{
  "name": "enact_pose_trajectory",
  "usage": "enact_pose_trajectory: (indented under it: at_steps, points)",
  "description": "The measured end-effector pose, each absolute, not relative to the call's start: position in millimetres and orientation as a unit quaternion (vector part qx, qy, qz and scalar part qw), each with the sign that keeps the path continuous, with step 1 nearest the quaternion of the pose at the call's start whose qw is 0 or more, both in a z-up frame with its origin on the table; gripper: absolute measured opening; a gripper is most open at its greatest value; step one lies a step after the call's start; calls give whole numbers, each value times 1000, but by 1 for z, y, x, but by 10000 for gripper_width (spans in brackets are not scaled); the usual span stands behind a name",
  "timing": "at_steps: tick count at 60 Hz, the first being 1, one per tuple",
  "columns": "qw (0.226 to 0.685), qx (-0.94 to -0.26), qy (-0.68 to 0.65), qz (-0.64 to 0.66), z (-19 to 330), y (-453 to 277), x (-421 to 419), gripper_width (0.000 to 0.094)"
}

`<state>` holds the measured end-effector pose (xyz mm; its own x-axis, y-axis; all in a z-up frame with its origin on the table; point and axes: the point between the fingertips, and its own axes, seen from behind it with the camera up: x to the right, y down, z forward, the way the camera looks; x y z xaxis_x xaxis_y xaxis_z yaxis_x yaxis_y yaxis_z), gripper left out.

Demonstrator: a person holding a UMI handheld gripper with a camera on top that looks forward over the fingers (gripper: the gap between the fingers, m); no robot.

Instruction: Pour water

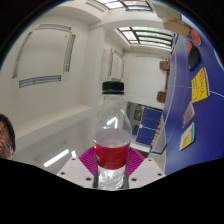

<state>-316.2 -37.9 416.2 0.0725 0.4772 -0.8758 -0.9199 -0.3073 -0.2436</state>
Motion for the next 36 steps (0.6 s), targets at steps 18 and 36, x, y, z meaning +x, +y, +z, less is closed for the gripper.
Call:
enact_pose_trajectory:
  at_steps: [18, 36]
  points:
    - [361, -260, 451, 774, 315, 18, -103, 338]
    - [301, -234, 501, 777, 257, 31, -76, 336]
